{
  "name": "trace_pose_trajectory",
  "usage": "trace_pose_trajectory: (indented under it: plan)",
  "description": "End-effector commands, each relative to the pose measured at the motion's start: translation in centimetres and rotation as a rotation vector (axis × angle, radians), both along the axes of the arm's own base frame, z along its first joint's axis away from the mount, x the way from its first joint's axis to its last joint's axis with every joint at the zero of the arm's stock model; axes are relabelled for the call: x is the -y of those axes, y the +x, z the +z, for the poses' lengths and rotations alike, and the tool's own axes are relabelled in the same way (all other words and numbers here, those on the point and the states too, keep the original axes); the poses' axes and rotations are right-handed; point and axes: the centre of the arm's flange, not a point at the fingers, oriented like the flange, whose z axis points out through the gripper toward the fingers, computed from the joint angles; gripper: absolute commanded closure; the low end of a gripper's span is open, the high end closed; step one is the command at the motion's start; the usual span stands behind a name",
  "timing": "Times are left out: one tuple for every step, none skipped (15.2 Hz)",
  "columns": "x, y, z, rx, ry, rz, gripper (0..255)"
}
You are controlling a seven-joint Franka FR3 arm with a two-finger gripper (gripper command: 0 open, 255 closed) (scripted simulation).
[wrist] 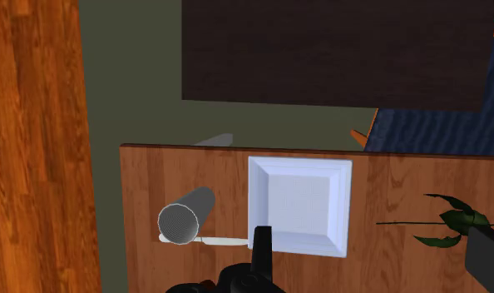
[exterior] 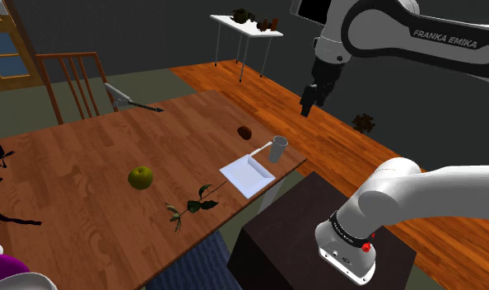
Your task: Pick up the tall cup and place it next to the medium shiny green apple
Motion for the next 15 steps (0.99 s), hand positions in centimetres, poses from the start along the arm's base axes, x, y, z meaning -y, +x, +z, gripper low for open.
trace_pose_trajectory:
  plan:
    - [0.0, 0.0, 0.0, 0.0, 0.0, 0.0, 0]
    - [0.6, 0.5, -1.1, 0.001, 0.001, 0.001, 0]
    - [1.3, 0.9, -2.1, 0.002, 0.001, 0.002, 0]
    - [1.9, 1.4, -3.2, 0.003, 0.002, 0.003, 0]
    - [2.5, 1.9, -4.2, 0.004, 0.002, 0.004, 0]
    - [3.1, 2.4, -5.3, 0.005, 0.003, 0.005, 0]
    - [3.7, 2.9, -6.3, 0.006, 0.003, 0.006, 0]
    - [4.4, 3.3, -7.4, 0.007, 0.004, 0.007, 0]
    - [5.0, 3.8, -8.4, 0.008, 0.004, 0.008, 0]
    - [5.6, 4.3, -9.5, 0.009, 0.005, 0.009, 0]
    - [6.2, 4.8, -10.6, 0.011, 0.005, 0.01, 0]
    - [6.8, 5.3, -11.6, 0.012, 0.006, 0.011, 0]
    - [7.5, 5.8, -12.7, 0.013, 0.006, 0.012, 0]
    - [8.1, 6.3, -13.7, 0.014, 0.007, 0.013, 0]
    - [8.7, 6.8, -14.8, 0.015, 0.007, 0.014, 0]
